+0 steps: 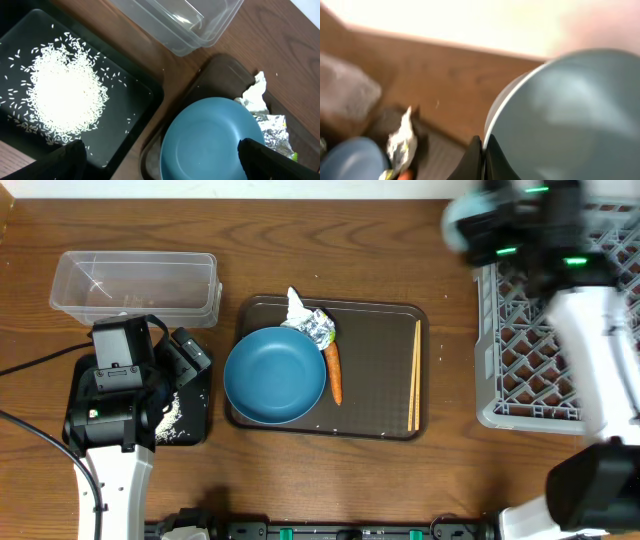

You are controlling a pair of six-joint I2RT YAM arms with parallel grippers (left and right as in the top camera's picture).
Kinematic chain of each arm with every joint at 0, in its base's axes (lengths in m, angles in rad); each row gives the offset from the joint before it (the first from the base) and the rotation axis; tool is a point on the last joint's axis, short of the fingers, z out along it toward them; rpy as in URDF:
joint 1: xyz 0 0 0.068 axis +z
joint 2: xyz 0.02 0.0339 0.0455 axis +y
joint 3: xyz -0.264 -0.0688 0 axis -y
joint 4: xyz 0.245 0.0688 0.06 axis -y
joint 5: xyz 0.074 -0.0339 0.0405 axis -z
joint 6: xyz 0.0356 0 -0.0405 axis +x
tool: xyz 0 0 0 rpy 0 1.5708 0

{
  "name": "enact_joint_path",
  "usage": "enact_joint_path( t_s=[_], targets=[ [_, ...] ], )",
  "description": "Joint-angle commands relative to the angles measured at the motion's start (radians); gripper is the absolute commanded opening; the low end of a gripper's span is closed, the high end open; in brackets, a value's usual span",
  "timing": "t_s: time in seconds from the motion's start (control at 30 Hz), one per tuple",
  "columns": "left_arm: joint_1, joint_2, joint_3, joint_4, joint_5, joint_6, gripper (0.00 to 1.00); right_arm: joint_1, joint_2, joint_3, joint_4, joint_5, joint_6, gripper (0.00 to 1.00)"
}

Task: Sort waste into correct bins and load items into the dishwasher rack
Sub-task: 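Carry the bowl to the rack's back corner and release it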

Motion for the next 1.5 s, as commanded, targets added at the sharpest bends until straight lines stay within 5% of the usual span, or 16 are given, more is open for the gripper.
enact_joint_path(
  t_s=[0.0,0.23,0.5,0.9,1.47],
  targets=[
    [0.004,0.002,0.017,-0.002,-0.009,-0.002,0.99,-0.203,0.013,0.011,0.086,-0.346,0.093,0.01],
    [0.004,0.002,0.017,-0.002,-0.009,-0.002,0.99,-0.45,0.108,0.011,0.302,-0.483,0.177,0.01],
    [0.004,0.002,0.017,-0.002,-0.009,-0.002,0.99,-0.51,0.266,0.011,0.497,-0.486,0.192,0.01],
    [0.004,0.002,0.017,-0.002,-0.009,-0.002,0.99,-0.51,0.562,0.011,1.134,-0.533,0.639,0.01],
    [0.004,0.002,0.017,-0.002,-0.009,-0.002,0.99,-0.539,0.655,0.012,1.182,-0.535,0.671,0.03]
  ],
)
